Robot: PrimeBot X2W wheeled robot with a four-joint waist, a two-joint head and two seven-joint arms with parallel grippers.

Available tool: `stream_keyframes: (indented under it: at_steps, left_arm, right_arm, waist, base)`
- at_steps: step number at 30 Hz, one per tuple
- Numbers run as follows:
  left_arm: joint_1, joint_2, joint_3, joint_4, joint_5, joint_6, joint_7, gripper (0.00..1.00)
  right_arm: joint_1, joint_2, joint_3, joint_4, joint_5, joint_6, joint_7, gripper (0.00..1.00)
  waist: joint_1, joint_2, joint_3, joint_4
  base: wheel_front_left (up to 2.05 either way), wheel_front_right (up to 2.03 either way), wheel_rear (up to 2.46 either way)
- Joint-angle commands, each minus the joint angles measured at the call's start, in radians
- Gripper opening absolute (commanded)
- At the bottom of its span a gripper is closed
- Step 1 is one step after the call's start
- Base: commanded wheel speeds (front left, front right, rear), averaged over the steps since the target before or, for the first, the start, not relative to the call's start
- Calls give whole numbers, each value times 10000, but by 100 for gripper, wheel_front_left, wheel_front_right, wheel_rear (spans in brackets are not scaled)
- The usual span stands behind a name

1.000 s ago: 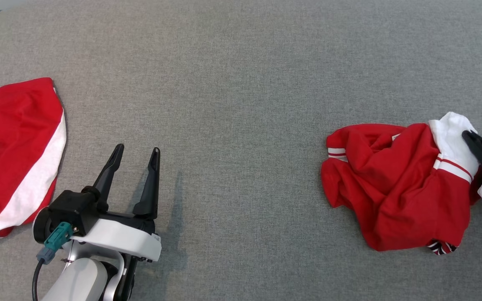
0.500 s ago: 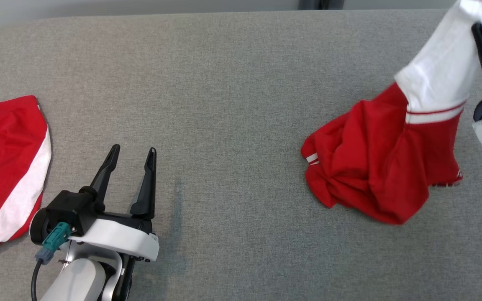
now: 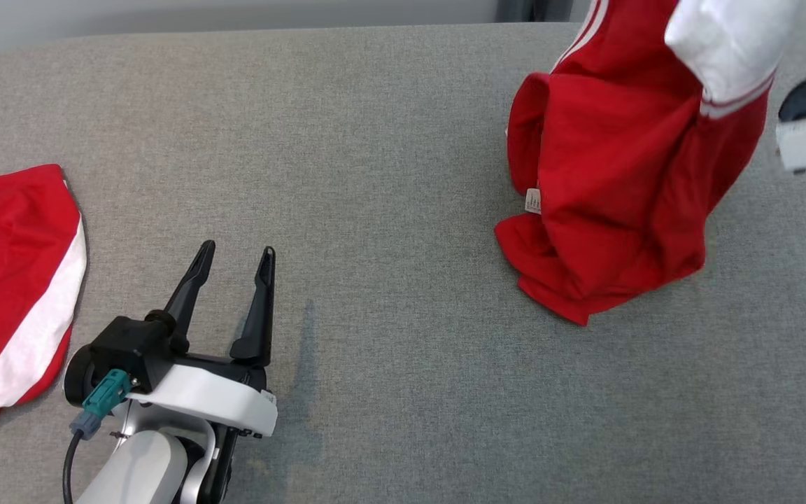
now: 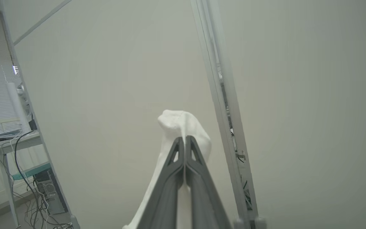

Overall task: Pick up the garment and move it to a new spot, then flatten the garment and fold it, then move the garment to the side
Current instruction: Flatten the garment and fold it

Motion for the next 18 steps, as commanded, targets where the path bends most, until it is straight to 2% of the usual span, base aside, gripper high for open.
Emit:
stream_keyframes:
  at_steps: [1,6,11,18]
  left_arm:
    - [-30,12,16,21,-41,-16,-51,100]
    - [57,51,2,15,-60,4,-64,100]
    - [-16,179,11,-84,-24,26,16,100]
    - [-28,313,51,-165,-41,69,87,100]
  right_arm:
    - [499,29,-148,61,126,1,-112,0]
    - [3150,459,-1399,152,418,1,-258,0]
    - [5411,1225,-2505,-215,543,1,-289,0]
    - [7249,2239,-3634,-663,30,1,-280,0]
  waist:
    - [0,-1,-13,-29]
    - [0,-1,-19,-250]
    - [0,-1,79,-470]
    - [0,-1,98,-636]
  base:
    - [0,0,0]
    - [0,0,0]
    - [0,0,0]
    - [0,0,0]
